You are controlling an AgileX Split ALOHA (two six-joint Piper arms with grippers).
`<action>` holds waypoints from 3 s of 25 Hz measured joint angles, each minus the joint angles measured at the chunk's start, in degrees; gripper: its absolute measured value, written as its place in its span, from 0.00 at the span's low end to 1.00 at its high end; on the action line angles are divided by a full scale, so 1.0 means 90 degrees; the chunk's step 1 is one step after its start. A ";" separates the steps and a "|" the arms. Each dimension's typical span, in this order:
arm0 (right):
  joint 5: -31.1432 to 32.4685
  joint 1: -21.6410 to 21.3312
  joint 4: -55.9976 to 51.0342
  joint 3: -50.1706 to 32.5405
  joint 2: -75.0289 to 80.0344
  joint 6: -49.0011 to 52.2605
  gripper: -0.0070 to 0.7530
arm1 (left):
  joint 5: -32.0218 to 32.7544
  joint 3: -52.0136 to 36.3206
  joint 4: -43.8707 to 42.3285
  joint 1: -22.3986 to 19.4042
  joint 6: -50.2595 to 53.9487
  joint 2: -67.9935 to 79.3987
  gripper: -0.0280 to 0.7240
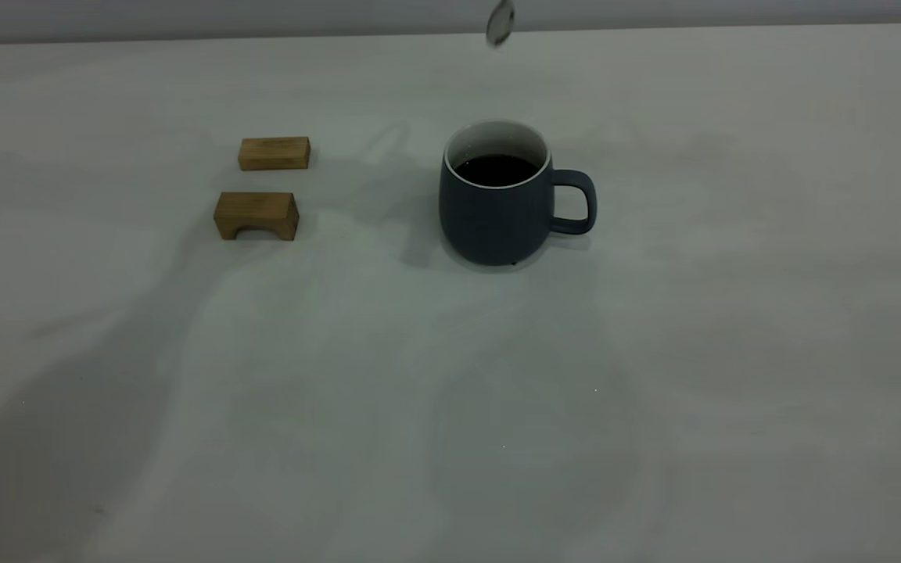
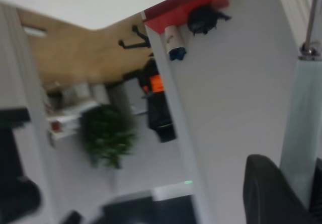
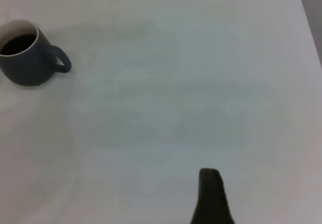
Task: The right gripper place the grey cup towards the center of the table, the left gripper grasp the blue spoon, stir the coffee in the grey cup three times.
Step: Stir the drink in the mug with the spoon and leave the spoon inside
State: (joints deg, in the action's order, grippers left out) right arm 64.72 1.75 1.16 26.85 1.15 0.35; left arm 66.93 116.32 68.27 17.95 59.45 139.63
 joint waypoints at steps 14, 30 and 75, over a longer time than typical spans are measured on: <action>0.0000 0.0000 0.0000 0.0000 0.0000 0.0000 0.79 | 0.0000 0.0000 0.0098 -0.0006 0.1376 0.0616 0.25; 0.0000 0.0000 0.0000 0.0000 0.0000 0.0000 0.79 | 0.0000 0.0005 0.0109 -0.0013 -0.0850 0.1300 0.25; 0.0000 0.0000 0.0000 0.0000 0.0000 0.0000 0.79 | -0.0005 0.1336 -0.0953 0.0296 0.2520 0.1873 0.24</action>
State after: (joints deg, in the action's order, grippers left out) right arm 64.72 1.75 1.16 26.85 1.15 0.35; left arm 66.88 128.34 59.69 20.61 82.13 156.48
